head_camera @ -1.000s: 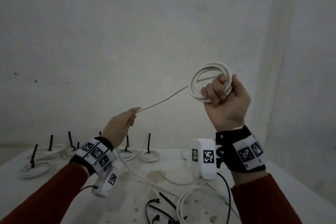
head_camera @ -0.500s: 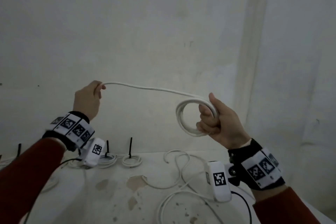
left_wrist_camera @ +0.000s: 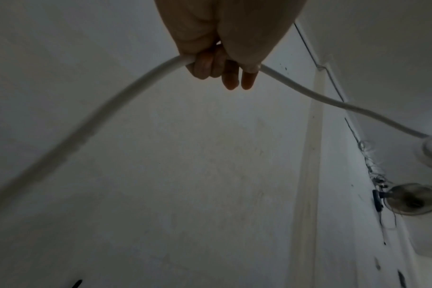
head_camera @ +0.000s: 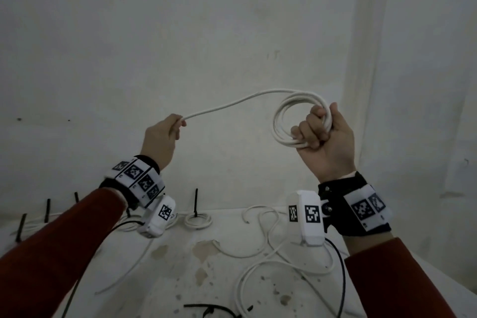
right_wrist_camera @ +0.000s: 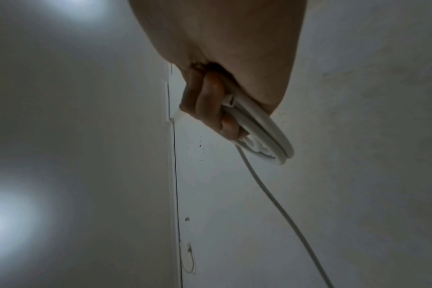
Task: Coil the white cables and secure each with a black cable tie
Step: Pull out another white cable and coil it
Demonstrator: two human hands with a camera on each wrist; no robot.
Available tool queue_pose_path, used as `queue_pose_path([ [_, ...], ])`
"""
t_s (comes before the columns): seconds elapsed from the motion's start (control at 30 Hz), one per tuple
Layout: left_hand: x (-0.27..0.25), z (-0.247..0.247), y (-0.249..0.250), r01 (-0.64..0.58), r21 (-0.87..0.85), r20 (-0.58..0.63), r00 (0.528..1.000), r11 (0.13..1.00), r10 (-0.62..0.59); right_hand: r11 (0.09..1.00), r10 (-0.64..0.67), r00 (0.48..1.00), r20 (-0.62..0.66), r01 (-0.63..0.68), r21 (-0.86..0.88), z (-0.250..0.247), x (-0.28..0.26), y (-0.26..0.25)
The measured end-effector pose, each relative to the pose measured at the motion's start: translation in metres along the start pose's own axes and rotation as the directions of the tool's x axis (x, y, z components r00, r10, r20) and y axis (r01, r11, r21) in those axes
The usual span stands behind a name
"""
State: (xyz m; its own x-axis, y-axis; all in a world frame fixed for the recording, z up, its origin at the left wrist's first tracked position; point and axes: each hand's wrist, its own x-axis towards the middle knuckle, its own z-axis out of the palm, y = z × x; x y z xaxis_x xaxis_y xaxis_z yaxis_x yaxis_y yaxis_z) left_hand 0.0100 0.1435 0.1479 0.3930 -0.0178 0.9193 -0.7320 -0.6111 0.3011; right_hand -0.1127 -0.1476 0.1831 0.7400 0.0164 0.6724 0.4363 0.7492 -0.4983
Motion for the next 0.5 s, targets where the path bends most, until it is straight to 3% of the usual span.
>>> queue_pose_path([
  [0.13, -0.007, 0.005, 0.006, -0.118, 0.054, 0.089, 0.990, 0.992, 0.113, 0.990, -0.082, 0.997, 0.009, 0.080, 0.118, 0.005, 0.009, 0.003],
  [0.27, -0.016, 0.006, 0.010, -0.281, 0.086, 0.163, 0.950, 0.956, 0.265, 0.967, -0.142, 0.990, 0.018, 0.135, 0.216, 0.017, 0.021, 0.006],
  [0.5, -0.018, -0.012, 0.023, -0.603, 0.250, 0.340, 0.787, 0.757, 0.515, 0.983, -0.170, 0.984, -0.046, 0.173, 0.065, 0.028, 0.046, 0.030],
])
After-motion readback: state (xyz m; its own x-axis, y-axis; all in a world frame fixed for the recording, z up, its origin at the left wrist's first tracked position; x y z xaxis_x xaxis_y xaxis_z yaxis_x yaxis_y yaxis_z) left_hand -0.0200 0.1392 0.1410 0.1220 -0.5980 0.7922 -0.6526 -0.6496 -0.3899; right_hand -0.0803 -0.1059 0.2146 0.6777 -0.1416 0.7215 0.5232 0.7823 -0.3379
